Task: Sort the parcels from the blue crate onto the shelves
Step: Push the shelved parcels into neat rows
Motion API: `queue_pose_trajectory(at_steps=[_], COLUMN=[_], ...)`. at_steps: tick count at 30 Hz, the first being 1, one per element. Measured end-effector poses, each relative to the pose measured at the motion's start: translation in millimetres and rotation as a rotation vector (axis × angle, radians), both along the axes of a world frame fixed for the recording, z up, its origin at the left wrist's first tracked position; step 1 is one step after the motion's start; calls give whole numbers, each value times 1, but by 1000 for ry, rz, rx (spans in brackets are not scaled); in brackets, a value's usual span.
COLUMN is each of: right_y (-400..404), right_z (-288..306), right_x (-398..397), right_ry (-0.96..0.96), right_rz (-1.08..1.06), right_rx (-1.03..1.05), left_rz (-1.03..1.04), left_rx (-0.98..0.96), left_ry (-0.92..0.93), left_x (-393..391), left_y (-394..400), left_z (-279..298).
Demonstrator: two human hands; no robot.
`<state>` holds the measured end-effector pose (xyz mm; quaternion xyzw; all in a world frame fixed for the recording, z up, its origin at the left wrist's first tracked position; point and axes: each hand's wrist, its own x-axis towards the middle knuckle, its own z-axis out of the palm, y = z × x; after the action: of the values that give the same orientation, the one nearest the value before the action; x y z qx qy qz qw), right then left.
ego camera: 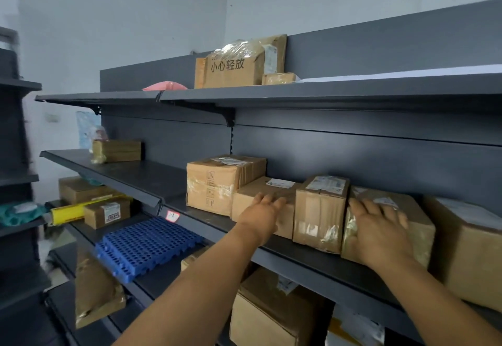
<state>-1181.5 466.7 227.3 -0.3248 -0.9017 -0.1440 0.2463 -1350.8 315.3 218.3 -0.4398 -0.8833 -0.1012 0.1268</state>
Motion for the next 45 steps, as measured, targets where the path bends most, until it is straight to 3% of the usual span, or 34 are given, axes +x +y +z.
queue_pose_trajectory(at_steps=[23,31,45], right_y=[-21,-39,17], right_z=[11,12,20], right_x=[-15,34,214], right_ry=[26,24,58], right_rz=[-3,31,-141], right_rx=[-125,-164,-205], left_rz=[-53,-156,-571], left_rx=[42,194,169], left_ry=[22,140,151], left_x=[-15,47,241], left_y=[2,10,110], left_z=[6,20,39])
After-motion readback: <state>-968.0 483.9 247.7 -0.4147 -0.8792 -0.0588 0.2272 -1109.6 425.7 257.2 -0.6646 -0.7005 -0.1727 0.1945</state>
